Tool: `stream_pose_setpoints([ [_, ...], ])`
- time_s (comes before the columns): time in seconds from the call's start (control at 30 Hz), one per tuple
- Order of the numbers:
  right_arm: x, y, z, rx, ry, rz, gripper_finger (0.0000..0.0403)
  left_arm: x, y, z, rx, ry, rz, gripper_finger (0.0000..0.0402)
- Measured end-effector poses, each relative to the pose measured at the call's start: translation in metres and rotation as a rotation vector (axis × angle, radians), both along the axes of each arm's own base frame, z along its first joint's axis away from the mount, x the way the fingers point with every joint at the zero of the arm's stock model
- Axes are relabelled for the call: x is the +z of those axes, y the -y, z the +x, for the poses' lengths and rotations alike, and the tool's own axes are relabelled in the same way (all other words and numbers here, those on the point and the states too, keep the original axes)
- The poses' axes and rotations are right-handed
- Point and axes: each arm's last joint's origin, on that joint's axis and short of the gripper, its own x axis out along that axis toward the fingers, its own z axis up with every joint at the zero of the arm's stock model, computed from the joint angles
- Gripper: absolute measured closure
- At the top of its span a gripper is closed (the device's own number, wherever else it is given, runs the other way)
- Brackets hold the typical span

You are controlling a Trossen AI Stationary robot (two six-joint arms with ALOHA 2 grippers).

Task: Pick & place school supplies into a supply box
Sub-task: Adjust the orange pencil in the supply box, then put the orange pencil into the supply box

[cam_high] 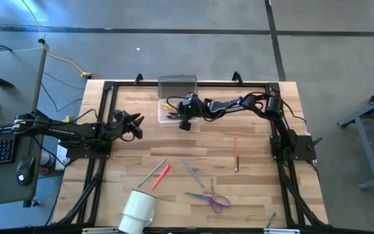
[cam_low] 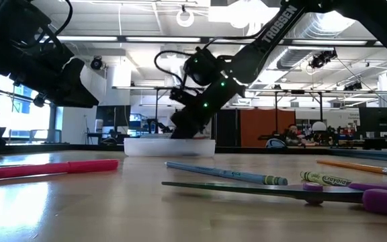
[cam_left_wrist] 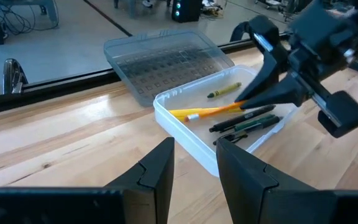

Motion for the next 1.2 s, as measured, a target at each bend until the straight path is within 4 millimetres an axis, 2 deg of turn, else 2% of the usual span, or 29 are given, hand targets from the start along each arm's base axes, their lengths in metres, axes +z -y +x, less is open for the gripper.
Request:
stream_pose_setpoints([
  [0.13,0.006,-0.001,0.005,0.026,0.069,-0.043,0.0383,0.0,0.0,0.0,0.0,0.0,0.0,0.0246],
  [0.3,0.002,0.001,0.001,0.012,0.027,-0.007,0.0395,0.0,0.0,0.0,0.0,0.001,-0.001,0.0246],
  [0.6,0.001,0.0,0.001,-0.002,0.014,-0.002,0.0317,0.0,0.0,0.0,0.001,0.004,-0.003,0.0246],
  [0.7,0.012,-0.007,0.002,-0.009,0.041,-0.002,0.0303,0.0,0.0,0.0,0.001,0.004,-0.003,0.0246],
  [0.8,0.039,-0.028,0.002,0.054,0.083,0.03,0.0299,0.0,0.0,0.0,0.001,0.004,-0.003,0.0246],
  [0.93,0.078,-0.071,-0.009,0.235,0.029,0.024,0.0298,0.0,0.0,0.0,0.002,0.005,-0.003,0.0246],
  [1.07,0.114,-0.12,-0.042,0.483,-0.147,-0.016,0.0298,0.0,0.0,0.0,0.0,0.005,-0.004,0.0246],
  [1.2,0.128,-0.167,-0.081,0.72,-0.292,-0.004,0.0298,0.0,0.0,0.0,-0.012,0.006,-0.011,0.0246],
])
